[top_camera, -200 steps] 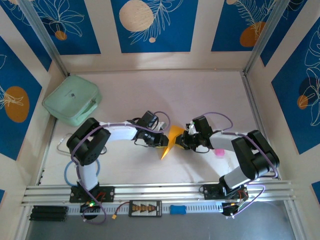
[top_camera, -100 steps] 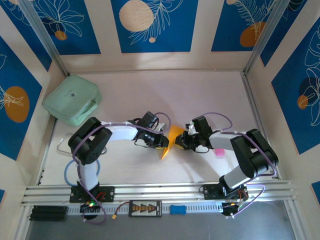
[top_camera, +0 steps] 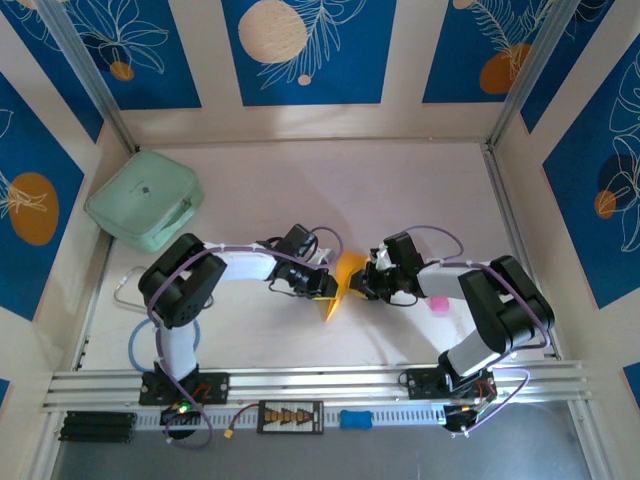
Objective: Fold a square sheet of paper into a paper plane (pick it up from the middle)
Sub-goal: Move the paper plane to the center of the table.
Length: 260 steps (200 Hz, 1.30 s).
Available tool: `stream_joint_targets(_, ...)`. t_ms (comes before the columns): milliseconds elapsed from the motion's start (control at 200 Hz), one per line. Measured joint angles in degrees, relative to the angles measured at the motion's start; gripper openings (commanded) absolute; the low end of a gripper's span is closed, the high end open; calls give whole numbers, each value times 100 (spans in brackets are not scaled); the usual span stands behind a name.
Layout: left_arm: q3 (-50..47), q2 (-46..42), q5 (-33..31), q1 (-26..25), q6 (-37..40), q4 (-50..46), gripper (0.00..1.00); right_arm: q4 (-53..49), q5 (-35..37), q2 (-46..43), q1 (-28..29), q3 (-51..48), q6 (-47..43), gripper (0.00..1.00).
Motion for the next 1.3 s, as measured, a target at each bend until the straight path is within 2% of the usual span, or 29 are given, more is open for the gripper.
stream_joint_targets(140, 0, 2, 68, 0, -11, 37, 6, 9, -15, 0, 0, 0, 2, 16)
stream_joint_targets(335, -24, -94, -125, 0, -11, 61, 3, -61, 15, -107, 0, 0, 24, 18)
stream_joint_targets(440, -81, -498, -697, -17, -4, -92, 0, -190, 151, -376, -2, 0, 22, 19)
stream_joint_targets(620, -48, -1246, -2114, -87, 2, -643, 0, -369, 319, -702, -13, 0, 20, 20)
stream_joint_targets(775, 42, -1305, -3062, -114, 4, -1259, 0, -459, 352, -713, -11, 0, 20, 20)
stream_joint_targets(900, 111, -1305, -3541, -140, 61, -1679, 0, -525, 354, -713, 0, 9, 20, 21)
stream_joint_targets(1040, 190, -1285, -3755, -162, 107, -1908, 0, -540, 354, -713, 37, 55, 20, 21)
stream_joint_targets(1300, 216, -1097, -3775, -166, 107, -1998, 5, -538, 352, -702, 61, 72, 20, 21)
